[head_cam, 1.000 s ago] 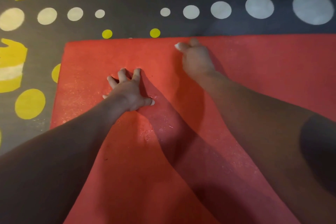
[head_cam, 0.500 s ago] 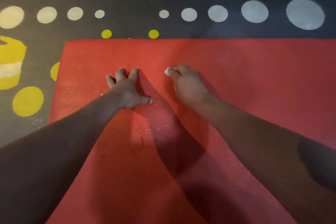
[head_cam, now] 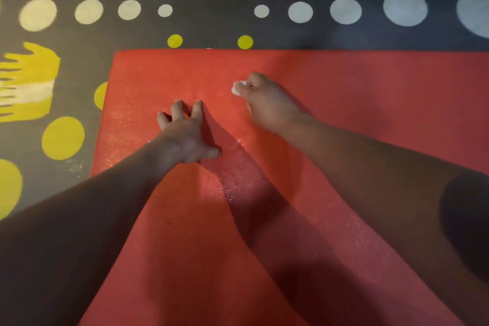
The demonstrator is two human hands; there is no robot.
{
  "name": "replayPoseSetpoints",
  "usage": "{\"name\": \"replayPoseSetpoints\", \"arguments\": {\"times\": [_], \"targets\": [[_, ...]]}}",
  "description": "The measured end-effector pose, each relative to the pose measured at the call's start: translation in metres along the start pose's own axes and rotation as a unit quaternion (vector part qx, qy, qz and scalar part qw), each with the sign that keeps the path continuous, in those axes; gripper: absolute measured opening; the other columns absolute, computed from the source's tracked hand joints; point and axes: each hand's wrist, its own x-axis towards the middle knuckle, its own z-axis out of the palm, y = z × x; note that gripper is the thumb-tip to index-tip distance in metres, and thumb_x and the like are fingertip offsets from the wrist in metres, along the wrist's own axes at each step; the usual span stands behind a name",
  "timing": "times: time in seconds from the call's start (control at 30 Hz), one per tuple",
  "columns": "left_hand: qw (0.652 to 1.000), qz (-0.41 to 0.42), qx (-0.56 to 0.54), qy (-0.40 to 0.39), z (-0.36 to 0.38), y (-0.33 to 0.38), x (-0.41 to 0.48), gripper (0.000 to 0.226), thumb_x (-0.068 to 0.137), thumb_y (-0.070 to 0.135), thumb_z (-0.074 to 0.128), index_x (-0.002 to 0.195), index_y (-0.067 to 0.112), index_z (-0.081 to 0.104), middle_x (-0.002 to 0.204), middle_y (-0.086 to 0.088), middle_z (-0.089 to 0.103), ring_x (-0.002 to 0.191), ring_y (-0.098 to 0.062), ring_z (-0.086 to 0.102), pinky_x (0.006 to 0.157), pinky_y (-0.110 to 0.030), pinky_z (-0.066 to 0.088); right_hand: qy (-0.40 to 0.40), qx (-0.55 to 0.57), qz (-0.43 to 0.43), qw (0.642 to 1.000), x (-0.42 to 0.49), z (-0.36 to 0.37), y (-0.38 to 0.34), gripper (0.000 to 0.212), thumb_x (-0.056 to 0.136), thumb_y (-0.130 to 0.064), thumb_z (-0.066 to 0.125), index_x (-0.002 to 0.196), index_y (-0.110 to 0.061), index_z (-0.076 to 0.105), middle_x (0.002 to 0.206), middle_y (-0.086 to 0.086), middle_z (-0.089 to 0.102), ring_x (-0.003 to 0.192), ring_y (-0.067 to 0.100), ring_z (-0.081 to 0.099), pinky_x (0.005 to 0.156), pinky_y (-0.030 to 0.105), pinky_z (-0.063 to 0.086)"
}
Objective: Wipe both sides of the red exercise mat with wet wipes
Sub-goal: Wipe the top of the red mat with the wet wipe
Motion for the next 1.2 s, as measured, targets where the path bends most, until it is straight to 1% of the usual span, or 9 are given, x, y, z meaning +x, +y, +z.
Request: {"name": "replayPoseSetpoints", "arguments": {"times": [0.07,0.17,0.27,0.5,0.7,0.83,0.93,1.13,1.2], "targets": [[1.0,-0.001,-0.018,0.003,0.003,-0.003,0.003,0.134,0.068,0.061,0.082,0.159,0.036,-0.013,0.163,-0.004,-0.014,0.148,-0.049,-0.007,0.115,-0.065,0.029,-0.001,-0.009,-0.021,1.0,0.0,-0.012,0.014,0.029,0.095,-0.019,0.048,0.119,-0.019,0.064,0.108,0.009,0.056,0.1,0.028,0.056,0.088,0.034,0.046],[0.999,0.001,-0.037,-0.001,0.007,-0.004,0.006,0.134,0.067,0.06,0.083,0.157,0.039,-0.014,0.162,0.001,-0.015,0.147,-0.048,-0.011,0.11,-0.07,0.032,0.136,-0.024,0.133,0.981,0.014,-0.028,0.049,0.014,0.097,-0.021,0.052,0.091,-0.019,0.064,0.106,0.014,0.061,0.102,0.03,0.059,0.094,0.036,0.046],[0.999,-0.004,-0.039,-0.008,0.005,-0.002,0.007,0.135,0.067,0.059,0.083,0.157,0.039,-0.016,0.161,0.001,-0.018,0.148,-0.048,-0.016,0.11,-0.071,0.03,0.148,-0.002,0.251,0.957,0.031,-0.023,0.044,0.029,0.093,-0.008,0.045,0.114,-0.011,0.064,0.119,0.021,0.054,0.109,0.034,0.054,0.089,0.032,0.043],[0.999,-0.014,-0.04,-0.023,0.006,-0.001,0.005,0.137,0.068,0.057,0.085,0.155,0.041,-0.02,0.162,0.003,-0.027,0.149,-0.045,-0.021,0.106,-0.081,0.023,0.065,0.006,-0.033,0.997,0.009,0.005,-0.003,0.037,0.089,-0.014,0.044,0.116,-0.014,0.069,0.093,0.015,0.059,0.086,0.036,0.061,0.077,0.04,0.051],[0.998,-0.025,-0.044,-0.031,0.006,0.005,0.005,0.137,0.07,0.055,0.084,0.155,0.041,-0.022,0.161,0.004,-0.032,0.15,-0.043,-0.024,0.104,-0.083,0.02,0.134,-0.032,0.227,0.964,0.047,-0.023,0.032,0.032,0.096,-0.013,0.044,0.117,-0.013,0.067,0.113,0.02,0.056,0.103,0.039,0.056,0.09,0.036,0.043],[0.998,-0.025,-0.048,-0.025,0.006,0.004,0.004,0.135,0.07,0.053,0.085,0.156,0.042,-0.019,0.162,0.003,-0.029,0.15,-0.043,-0.023,0.104,-0.083,0.021,0.009,0.012,0.048,0.999,0.048,0.0,-0.023,0.033,0.091,-0.008,0.049,0.12,-0.013,0.065,0.113,0.017,0.055,0.106,0.035,0.056,0.085,0.032,0.042],[0.998,-0.018,-0.052,-0.024,0.006,-0.001,0.005,0.135,0.069,0.054,0.086,0.156,0.044,-0.017,0.162,0.005,-0.026,0.15,-0.043,-0.02,0.104,-0.082,0.023,-0.004,0.021,-0.057,0.998,0.033,0.002,-0.023,0.037,0.09,-0.007,0.051,0.122,-0.015,0.067,0.102,0.018,0.058,0.099,0.036,0.058,0.083,0.038,0.045],[0.999,-0.006,-0.048,-0.022,0.005,-0.004,0.009,0.138,0.067,0.06,0.085,0.156,0.042,-0.018,0.162,0.0,-0.021,0.148,-0.048,-0.015,0.111,-0.074,0.025,0.138,0.0,0.232,0.963,0.065,-0.014,0.011,0.025,0.098,-0.018,0.05,0.114,-0.009,0.066,0.113,0.016,0.059,0.108,0.035,0.056,0.094,0.035,0.043],[0.998,-0.007,-0.052,-0.023,0.003,-0.004,0.008,0.137,0.067,0.058,0.086,0.156,0.042,-0.018,0.161,0.002,-0.021,0.148,-0.048,-0.015,0.109,-0.075,0.026,0.121,0.054,0.2,0.971,0.068,-0.007,-0.016,0.019,0.094,-0.015,0.054,0.109,-0.008,0.064,0.109,0.014,0.06,0.108,0.032,0.057,0.09,0.032,0.042]]}}
